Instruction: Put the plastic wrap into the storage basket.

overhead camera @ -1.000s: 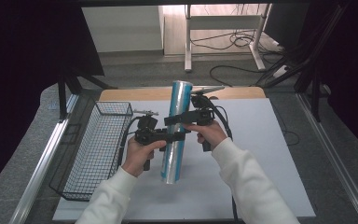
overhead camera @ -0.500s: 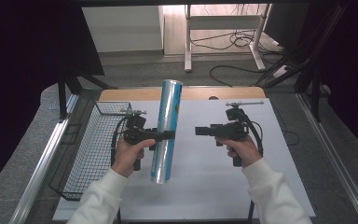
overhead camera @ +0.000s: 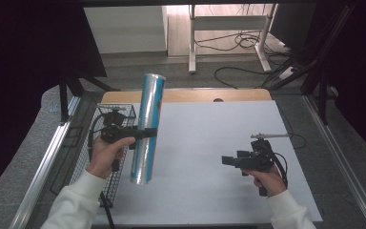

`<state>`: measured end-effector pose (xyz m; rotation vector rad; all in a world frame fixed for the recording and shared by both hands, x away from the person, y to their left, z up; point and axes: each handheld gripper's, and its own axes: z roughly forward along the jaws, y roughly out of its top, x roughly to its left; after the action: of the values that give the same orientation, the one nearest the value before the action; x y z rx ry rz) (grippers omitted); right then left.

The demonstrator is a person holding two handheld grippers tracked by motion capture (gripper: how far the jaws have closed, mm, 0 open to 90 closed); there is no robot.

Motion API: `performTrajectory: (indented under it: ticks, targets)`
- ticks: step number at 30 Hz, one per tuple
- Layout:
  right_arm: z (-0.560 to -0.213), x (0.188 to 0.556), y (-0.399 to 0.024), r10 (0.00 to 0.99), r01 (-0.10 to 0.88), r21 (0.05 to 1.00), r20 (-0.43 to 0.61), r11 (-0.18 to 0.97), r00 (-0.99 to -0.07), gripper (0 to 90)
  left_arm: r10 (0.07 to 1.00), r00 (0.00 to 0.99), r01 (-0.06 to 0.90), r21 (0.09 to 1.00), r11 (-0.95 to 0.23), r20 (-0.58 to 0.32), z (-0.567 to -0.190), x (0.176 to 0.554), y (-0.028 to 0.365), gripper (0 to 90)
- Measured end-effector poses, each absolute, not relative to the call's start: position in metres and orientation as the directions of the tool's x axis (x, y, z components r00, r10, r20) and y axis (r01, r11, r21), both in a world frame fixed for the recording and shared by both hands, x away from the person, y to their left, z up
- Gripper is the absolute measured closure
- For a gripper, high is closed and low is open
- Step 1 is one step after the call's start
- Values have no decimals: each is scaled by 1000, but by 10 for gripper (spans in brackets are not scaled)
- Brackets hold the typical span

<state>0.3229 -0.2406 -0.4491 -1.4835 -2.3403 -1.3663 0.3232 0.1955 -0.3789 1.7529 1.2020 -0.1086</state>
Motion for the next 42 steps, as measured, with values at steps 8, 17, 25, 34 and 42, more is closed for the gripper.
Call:
performTrajectory:
  ticks: [8, 17, 25, 34, 42]
  targets:
    - [-466, 319, -249, 716, 752, 638, 447, 165, -536, 103, 734, 455, 766, 641, -35, -504, -362, 315, 227, 320]
    - [-465, 318, -249, 754, 720, 673, 383, 169, -534, 121, 796, 388, 786, 617, -24, -464, -356, 310, 259, 320]
    - [-468, 318, -252, 759, 735, 658, 392, 163, -519, 121, 822, 341, 804, 595, -4, -456, -363, 309, 276, 320]
    - [-469, 317, -260, 769, 742, 653, 394, 151, -503, 121, 853, 293, 830, 558, -3, -431, -376, 312, 292, 320]
    - [-467, 317, -266, 776, 746, 654, 401, 130, -487, 121, 894, 235, 854, 521, -1, -383, -389, 318, 306, 320]
